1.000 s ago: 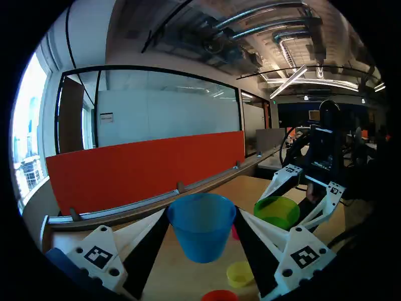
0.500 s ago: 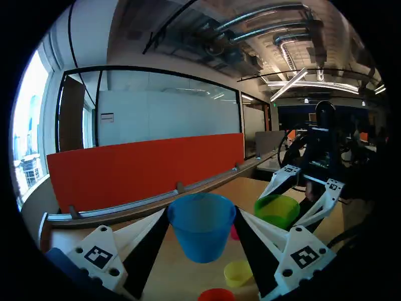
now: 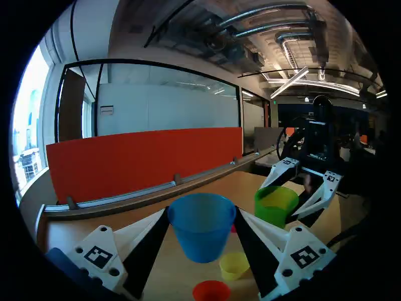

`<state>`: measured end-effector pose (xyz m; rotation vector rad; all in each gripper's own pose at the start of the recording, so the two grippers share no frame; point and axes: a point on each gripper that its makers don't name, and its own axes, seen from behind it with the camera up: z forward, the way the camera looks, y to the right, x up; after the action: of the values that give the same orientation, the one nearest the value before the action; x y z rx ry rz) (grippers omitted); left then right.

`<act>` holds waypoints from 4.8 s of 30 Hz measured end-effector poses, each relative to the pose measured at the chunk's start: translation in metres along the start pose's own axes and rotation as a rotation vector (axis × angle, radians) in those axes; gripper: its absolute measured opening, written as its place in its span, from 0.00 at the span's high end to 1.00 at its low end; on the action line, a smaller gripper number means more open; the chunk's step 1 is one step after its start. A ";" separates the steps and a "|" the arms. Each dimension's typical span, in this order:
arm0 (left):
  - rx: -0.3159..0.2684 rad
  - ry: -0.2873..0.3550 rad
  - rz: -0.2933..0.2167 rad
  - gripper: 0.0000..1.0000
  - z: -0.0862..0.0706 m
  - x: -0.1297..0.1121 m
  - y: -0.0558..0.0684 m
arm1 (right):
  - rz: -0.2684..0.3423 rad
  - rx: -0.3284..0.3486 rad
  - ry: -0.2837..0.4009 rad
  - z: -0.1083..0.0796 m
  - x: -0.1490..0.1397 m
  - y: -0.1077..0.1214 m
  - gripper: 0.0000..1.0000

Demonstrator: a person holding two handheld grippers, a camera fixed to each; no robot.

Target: Pour water

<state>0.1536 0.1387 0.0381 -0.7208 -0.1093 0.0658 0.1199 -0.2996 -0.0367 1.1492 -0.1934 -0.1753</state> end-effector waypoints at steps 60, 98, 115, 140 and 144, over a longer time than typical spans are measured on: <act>-0.123 -0.118 0.023 0.12 -0.027 -0.110 0.096 | 0.047 -0.146 -0.206 -0.057 -0.091 0.051 0.08; -0.195 -0.230 0.017 0.11 -0.023 -0.183 0.129 | 0.088 -0.157 -0.298 -0.058 -0.160 0.059 0.08; -0.205 -0.269 0.016 0.11 -0.019 -0.205 0.134 | 0.091 -0.150 -0.359 -0.056 -0.192 0.061 0.08; -0.216 -0.349 0.048 0.11 -0.021 -0.223 0.132 | 0.104 -0.140 -0.405 -0.054 -0.217 0.055 0.08; -0.219 -0.363 0.056 0.11 -0.022 -0.225 0.132 | 0.105 -0.139 -0.416 -0.054 -0.222 0.054 0.08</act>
<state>-0.0701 0.2013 -0.0831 -0.9259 -0.4488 0.2409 -0.0806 -0.1776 -0.0228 0.9517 -0.5991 -0.3295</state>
